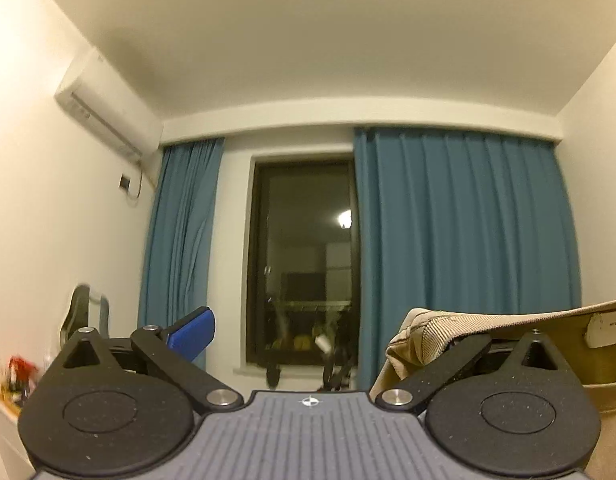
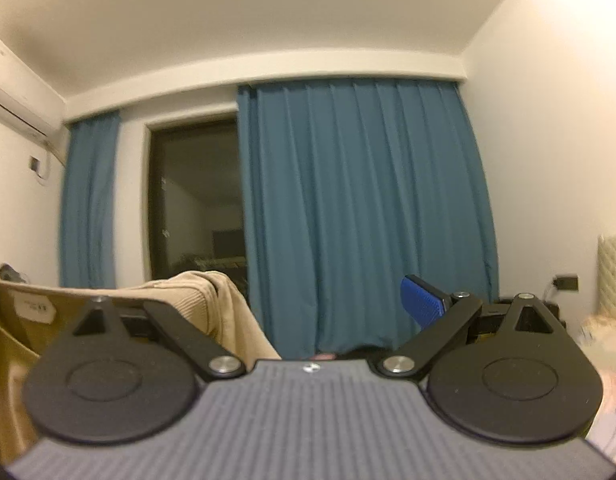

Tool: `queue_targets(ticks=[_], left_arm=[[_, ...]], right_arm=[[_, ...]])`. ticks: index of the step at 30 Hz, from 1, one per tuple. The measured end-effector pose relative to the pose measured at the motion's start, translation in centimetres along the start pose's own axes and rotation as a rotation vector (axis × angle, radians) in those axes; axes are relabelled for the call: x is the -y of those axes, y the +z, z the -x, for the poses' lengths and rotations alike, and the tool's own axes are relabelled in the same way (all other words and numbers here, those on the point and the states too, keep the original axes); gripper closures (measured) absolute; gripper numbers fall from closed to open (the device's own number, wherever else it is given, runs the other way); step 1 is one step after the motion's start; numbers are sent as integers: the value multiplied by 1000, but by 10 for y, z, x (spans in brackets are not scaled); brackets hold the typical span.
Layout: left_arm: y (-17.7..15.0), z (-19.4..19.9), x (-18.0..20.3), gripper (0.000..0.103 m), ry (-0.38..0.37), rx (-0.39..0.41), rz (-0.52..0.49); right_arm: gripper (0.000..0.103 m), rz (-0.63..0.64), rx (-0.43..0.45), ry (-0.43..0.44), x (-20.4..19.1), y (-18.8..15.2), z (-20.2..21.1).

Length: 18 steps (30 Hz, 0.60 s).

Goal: Fold clothes
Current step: 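Lift the T-shirt high with both grippers and shake it open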

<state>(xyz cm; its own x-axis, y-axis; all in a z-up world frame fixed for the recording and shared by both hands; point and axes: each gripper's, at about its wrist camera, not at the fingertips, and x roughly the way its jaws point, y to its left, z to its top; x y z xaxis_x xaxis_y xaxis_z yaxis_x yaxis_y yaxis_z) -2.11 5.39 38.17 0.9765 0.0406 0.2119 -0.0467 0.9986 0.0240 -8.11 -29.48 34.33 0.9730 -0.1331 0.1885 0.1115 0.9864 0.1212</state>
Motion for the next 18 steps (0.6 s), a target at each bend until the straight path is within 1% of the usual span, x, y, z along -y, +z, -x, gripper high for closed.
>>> queue_targets(ticks=[3, 4, 8, 10, 13, 16, 18], left_arm=[[49, 16, -8, 0, -24, 41, -16], [59, 22, -10, 0, -28, 48, -18], [87, 38, -15, 0, -38, 51, -36], [94, 41, -17, 0, -43, 30, -47], [90, 43, -26, 0, -88, -27, -14], [56, 20, -27, 0, -126, -110, 10], [32, 4, -28, 0, -151, -167, 26]], right_arm=[[6, 5, 24, 25, -2, 29, 25], [6, 6, 24, 32, -3, 38, 31], [6, 15, 11, 44, -10, 65, 49], [6, 30, 9, 49, -14, 70, 57], [6, 47, 0, 62, -16, 70, 70], [6, 66, -31, 66, -14, 54, 75], [6, 75, -68, 57, -13, 32, 56]])
